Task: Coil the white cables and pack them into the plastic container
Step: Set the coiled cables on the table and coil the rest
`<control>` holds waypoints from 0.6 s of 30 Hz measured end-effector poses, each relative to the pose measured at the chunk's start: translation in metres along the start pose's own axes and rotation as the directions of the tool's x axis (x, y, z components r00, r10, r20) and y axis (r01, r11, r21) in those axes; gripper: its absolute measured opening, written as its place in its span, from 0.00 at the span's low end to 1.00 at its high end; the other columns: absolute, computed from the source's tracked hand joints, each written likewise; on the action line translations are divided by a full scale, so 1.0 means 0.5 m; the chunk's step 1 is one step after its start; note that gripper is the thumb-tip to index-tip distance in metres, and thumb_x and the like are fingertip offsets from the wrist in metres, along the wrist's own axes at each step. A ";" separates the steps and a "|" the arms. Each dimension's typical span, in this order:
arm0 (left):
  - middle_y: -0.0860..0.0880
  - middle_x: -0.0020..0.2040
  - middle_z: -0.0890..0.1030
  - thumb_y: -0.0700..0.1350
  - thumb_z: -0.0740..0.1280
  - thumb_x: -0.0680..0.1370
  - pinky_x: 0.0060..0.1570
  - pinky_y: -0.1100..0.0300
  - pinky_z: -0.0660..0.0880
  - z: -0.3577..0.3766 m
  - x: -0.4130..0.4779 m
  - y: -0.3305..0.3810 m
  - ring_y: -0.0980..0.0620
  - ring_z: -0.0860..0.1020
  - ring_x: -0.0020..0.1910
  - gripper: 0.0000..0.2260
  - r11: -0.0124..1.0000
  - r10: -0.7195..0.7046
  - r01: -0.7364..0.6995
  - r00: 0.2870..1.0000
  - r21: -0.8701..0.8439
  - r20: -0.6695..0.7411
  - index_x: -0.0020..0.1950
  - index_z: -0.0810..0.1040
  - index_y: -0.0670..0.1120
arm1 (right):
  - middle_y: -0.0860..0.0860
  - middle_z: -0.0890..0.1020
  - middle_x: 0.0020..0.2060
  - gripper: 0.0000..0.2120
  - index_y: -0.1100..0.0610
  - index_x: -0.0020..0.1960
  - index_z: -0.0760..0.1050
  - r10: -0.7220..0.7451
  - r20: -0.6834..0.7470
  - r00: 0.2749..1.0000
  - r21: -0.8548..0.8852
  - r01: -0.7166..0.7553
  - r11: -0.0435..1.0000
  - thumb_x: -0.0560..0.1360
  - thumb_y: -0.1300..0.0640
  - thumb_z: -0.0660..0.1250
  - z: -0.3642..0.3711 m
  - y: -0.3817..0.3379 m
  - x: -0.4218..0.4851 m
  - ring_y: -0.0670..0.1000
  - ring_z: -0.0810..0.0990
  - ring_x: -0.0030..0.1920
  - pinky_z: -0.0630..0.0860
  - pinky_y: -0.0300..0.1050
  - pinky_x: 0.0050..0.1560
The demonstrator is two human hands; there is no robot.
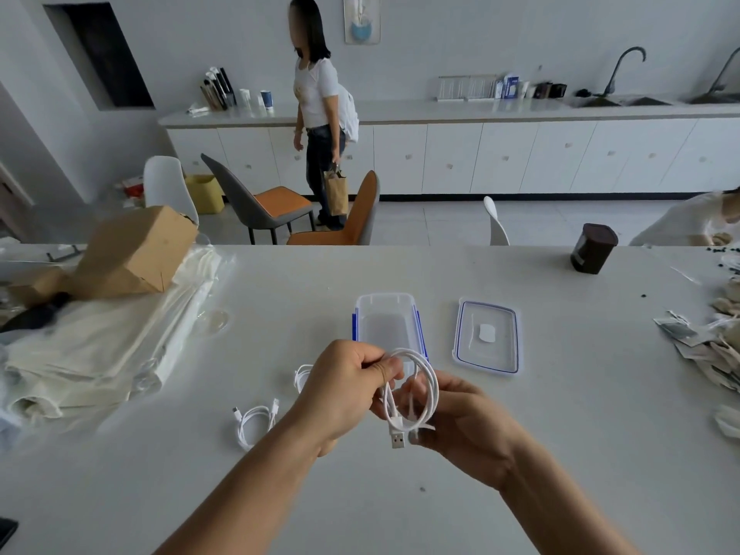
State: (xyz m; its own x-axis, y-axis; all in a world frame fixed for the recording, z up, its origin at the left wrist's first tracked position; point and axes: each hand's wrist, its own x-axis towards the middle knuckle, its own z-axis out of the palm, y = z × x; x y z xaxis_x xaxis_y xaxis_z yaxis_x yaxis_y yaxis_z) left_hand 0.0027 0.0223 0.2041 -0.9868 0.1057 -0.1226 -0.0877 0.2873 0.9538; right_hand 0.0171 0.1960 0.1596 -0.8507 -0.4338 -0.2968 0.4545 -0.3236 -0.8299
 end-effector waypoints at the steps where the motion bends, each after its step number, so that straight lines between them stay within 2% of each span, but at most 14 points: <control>1: 0.41 0.31 0.81 0.39 0.69 0.78 0.34 0.52 0.82 0.001 0.000 0.000 0.44 0.80 0.28 0.09 1.000 -0.003 0.003 1.000 0.008 0.011 0.40 0.83 0.36 | 0.63 0.83 0.46 0.14 0.70 0.53 0.77 -0.016 0.019 1.000 -0.030 0.017 0.999 0.71 0.62 0.70 -0.001 0.001 0.003 0.58 0.80 0.43 0.74 0.48 0.43; 4: 0.44 0.30 0.79 0.40 0.70 0.78 0.31 0.56 0.80 0.000 -0.002 0.001 0.47 0.79 0.27 0.10 0.999 -0.023 0.022 0.999 0.030 0.043 0.39 0.83 0.37 | 0.59 0.81 0.38 0.10 0.69 0.49 0.79 -0.127 0.004 0.992 -0.052 0.127 0.991 0.73 0.62 0.71 -0.005 0.000 0.006 0.53 0.77 0.36 0.74 0.42 0.37; 6: 0.46 0.30 0.79 0.40 0.70 0.78 0.30 0.58 0.79 -0.004 -0.001 0.002 0.48 0.79 0.26 0.09 0.998 -0.048 0.046 0.997 0.033 0.059 0.40 0.83 0.36 | 0.61 0.82 0.39 0.05 0.68 0.47 0.80 -0.198 -0.061 0.978 0.018 0.199 0.980 0.73 0.67 0.70 -0.008 0.002 0.005 0.53 0.79 0.35 0.78 0.44 0.38; 9: 0.44 0.33 0.81 0.39 0.69 0.78 0.30 0.59 0.78 -0.006 0.001 0.001 0.48 0.80 0.26 0.09 0.997 -0.065 0.062 0.995 0.040 0.082 0.43 0.83 0.34 | 0.63 0.82 0.40 0.05 0.68 0.45 0.80 -0.233 -0.106 0.967 0.124 0.245 0.962 0.71 0.67 0.67 -0.005 0.009 0.004 0.54 0.81 0.34 0.80 0.44 0.38; 12: 0.37 0.36 0.82 0.40 0.69 0.79 0.31 0.58 0.79 -0.002 0.000 0.000 0.49 0.79 0.27 0.09 0.996 -0.063 0.054 0.990 0.071 0.126 0.44 0.83 0.34 | 0.61 0.82 0.37 0.05 0.65 0.43 0.81 -0.211 -0.120 0.970 0.198 0.232 0.952 0.71 0.67 0.66 0.001 0.013 0.002 0.53 0.81 0.33 0.80 0.42 0.36; 14: 0.39 0.34 0.81 0.40 0.69 0.79 0.31 0.57 0.79 -0.002 0.002 -0.002 0.50 0.79 0.27 0.09 0.996 -0.066 0.058 0.992 0.068 0.110 0.43 0.83 0.35 | 0.61 0.81 0.37 0.06 0.67 0.47 0.79 -0.168 -0.085 0.982 0.206 0.182 0.962 0.71 0.69 0.68 0.004 0.011 -0.003 0.53 0.79 0.33 0.80 0.44 0.38; 16: 0.44 0.32 0.79 0.40 0.69 0.79 0.31 0.57 0.79 -0.005 0.006 -0.003 0.50 0.79 0.27 0.10 0.996 -0.063 0.059 0.995 0.065 0.074 0.41 0.83 0.36 | 0.59 0.78 0.36 0.11 0.65 0.51 0.78 -0.125 -0.042 0.991 0.212 0.131 0.968 0.69 0.71 0.69 0.002 0.012 -0.006 0.54 0.77 0.34 0.77 0.48 0.43; 18: 0.44 0.32 0.79 0.40 0.70 0.78 0.31 0.58 0.79 -0.005 0.006 -0.004 0.50 0.79 0.27 0.10 0.996 -0.058 0.055 0.997 0.065 0.057 0.40 0.84 0.38 | 0.58 0.76 0.35 0.13 0.64 0.53 0.77 -0.091 -0.016 0.996 0.234 0.092 0.968 0.68 0.69 0.68 0.000 0.010 -0.010 0.54 0.76 0.35 0.75 0.53 0.50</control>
State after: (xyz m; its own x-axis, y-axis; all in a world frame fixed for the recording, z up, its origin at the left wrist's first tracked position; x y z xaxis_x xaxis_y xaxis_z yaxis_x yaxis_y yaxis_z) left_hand -0.0006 0.0197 0.2026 -0.9706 0.1428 -0.1935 -0.1325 0.3538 0.9259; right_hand 0.0235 0.1968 0.1569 -0.8926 -0.3894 -0.2274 0.4234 -0.5503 -0.7197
